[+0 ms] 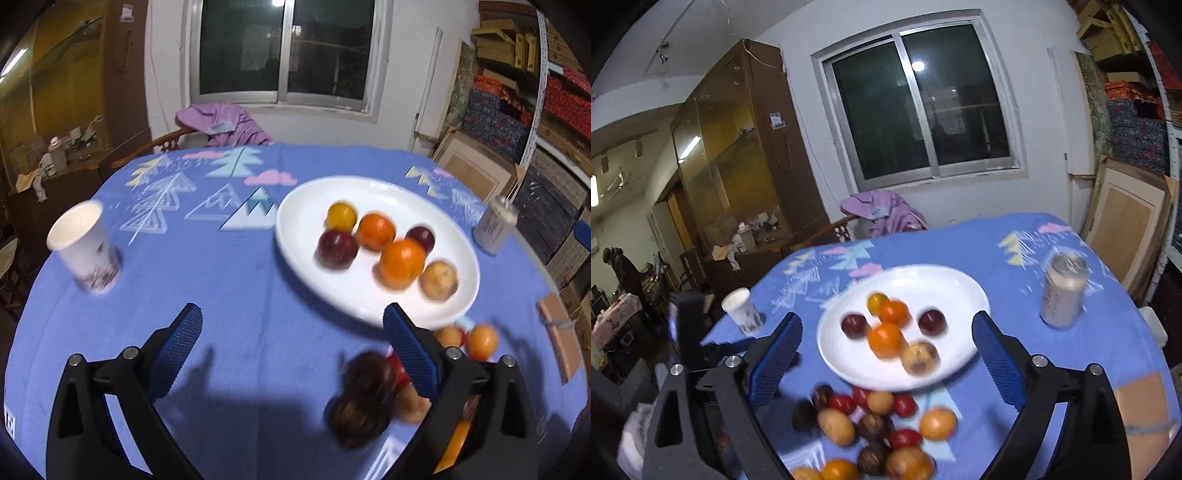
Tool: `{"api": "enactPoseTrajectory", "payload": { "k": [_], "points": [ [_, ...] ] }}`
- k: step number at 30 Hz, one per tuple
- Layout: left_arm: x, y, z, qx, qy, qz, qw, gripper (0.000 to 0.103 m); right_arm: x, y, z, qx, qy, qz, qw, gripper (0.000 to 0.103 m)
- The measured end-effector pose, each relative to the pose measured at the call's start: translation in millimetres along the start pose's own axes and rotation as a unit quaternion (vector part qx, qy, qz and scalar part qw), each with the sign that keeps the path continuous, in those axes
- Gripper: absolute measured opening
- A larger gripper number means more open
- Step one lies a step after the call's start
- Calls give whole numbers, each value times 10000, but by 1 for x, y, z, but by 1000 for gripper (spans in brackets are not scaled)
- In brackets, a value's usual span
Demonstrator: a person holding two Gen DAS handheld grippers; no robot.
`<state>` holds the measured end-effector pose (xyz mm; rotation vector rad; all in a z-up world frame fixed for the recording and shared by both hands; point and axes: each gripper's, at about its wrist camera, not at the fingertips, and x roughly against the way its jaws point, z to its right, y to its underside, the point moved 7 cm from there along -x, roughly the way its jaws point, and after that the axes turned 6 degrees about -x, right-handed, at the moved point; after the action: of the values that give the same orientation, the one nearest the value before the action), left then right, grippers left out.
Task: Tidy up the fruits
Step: 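Withdraw both open tools from the plate toward the fruit pile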
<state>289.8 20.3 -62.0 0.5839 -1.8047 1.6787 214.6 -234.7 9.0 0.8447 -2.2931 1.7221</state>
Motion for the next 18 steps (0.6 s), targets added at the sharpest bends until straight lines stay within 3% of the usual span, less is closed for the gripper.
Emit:
{"api": "enactPoseTrajectory", "payload": {
  "k": [6, 12, 18],
  "points": [
    [25, 46, 2, -171, -297, 68, 9994, 98, 11, 64, 56, -516, 568, -482, 9959, 96],
    [39, 63, 28, -706, -355, 282, 9965, 99, 22, 70, 64, -722, 664, -318, 9947, 100],
    [19, 68, 48, -1128, -250, -79, 9933, 99, 14, 74, 60, -708, 685, -488, 9939, 100]
  ]
}}
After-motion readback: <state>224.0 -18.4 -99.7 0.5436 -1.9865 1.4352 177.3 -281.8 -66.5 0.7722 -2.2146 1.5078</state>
